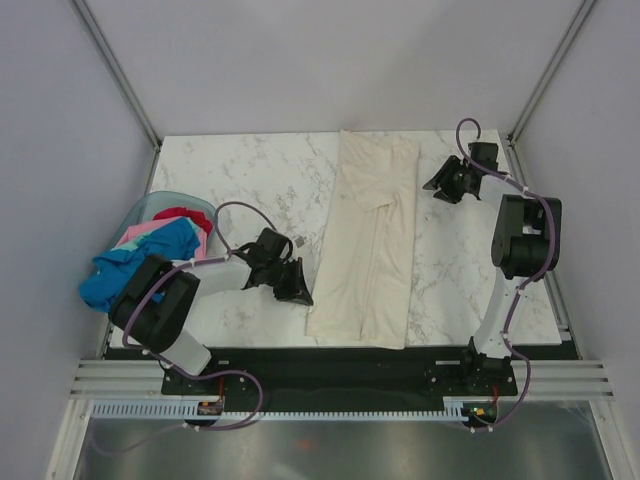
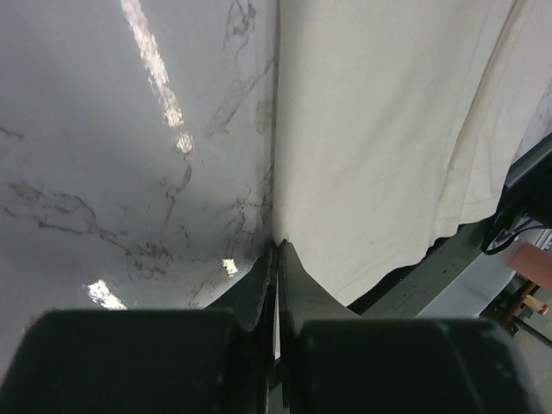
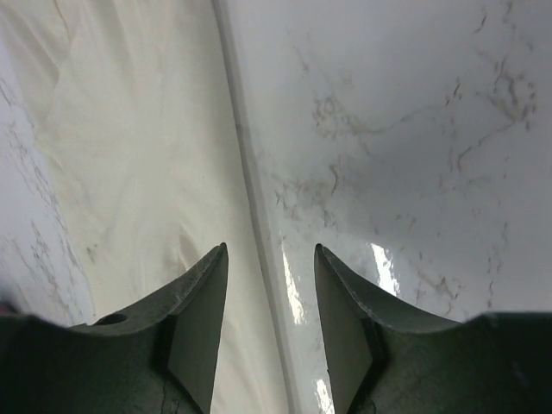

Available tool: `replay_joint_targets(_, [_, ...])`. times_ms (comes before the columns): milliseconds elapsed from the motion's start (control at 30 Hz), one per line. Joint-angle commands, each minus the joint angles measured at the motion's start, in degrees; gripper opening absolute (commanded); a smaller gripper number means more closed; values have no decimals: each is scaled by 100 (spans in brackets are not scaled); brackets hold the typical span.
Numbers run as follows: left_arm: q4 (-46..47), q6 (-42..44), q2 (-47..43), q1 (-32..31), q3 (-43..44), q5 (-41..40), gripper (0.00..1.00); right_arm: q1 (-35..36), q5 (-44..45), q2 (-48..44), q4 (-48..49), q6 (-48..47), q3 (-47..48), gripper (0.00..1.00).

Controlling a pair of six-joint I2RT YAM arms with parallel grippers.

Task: Fold and stack the t-shirts
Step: Fold the tshirt

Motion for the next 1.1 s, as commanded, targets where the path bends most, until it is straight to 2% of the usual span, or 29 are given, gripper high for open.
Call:
replay_joint_targets(0, [-145,-170,-299,-58,-455,-365,2,136,3,-560,100,-301,-489,53])
replay_joint_targets(100, [-66,-346,-624,-84,-744,-303,2,180,-391,-482,793,-266,-745,53])
replay_joint_targets(267, [-4,-811,-1012,-137,-1202,-321,3,197,-630,89,786,-213,-140,49])
replay_joint_targets(433, [-91,-1216,-1460,-181,-1387,-426,12,206,-743,116,786,-108,134,42])
replay_joint_targets(500, [-214,-1260,-1601,-172,-1352,-505,21,250,-823,134,751,-133,257,37])
replay_joint_targets(533, [-258,-1278,-1645,-172,-1282,-540,23,276,-884,134,733,-142,318,34])
replay_joint_targets(567, [-381,-1269,-1689,-181,-1229,-558,26,311,-919,134,716,-142,345,26])
replay_joint_targets(700, [-785,-1041,-1733,-172,-633,-856,31,364,-1297,247,873,59,485,10])
replay_joint_targets(900, [-1269,-540,-1549,-163,421,-1445,34,391,-1631,766,1049,288,881,8])
replay_joint_targets(1067, [-1357,-241,-627,-154,1450,-1499,34,373,-1667,1381,1023,262,1145,9])
